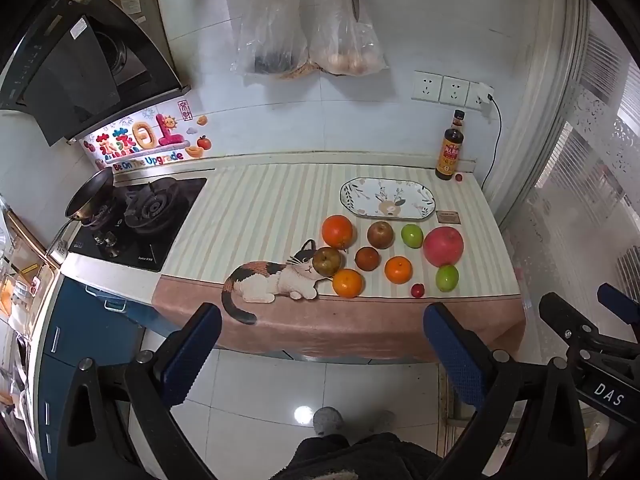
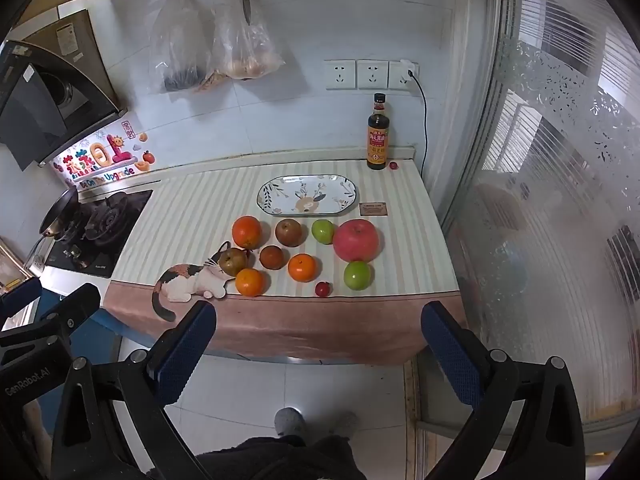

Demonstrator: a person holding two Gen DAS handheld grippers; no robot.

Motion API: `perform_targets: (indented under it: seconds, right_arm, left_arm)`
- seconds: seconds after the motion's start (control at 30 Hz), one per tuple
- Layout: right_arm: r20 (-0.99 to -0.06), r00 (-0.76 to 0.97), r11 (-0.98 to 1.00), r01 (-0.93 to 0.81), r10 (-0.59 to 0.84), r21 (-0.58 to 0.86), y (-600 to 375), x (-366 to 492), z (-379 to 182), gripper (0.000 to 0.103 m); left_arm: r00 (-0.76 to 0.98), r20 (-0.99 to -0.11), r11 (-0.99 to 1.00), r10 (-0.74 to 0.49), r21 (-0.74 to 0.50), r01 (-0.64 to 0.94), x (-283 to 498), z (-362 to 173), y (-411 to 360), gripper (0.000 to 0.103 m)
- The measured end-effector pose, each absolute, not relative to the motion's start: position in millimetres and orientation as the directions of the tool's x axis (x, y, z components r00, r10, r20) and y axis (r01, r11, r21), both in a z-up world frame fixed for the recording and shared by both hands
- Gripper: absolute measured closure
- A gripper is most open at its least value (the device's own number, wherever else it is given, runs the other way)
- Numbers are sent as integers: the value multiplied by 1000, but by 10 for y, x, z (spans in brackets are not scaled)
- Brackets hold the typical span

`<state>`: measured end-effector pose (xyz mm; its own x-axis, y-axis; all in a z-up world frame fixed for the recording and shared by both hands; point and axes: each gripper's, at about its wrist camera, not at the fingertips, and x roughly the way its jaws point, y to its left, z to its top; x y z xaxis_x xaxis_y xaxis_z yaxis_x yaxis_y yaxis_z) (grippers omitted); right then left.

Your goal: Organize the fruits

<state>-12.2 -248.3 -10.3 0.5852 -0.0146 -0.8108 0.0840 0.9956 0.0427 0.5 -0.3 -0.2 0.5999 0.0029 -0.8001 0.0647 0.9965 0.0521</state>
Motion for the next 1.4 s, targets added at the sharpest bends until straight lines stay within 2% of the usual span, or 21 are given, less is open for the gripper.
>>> perform_targets:
  seconds: [1.4]
  right_arm:
    - [-808,589,994,96,-20,46,-2559,-48,-91,0]
  left_arm:
    - [606,-796,997,-8,41,68,2,5,-113,0]
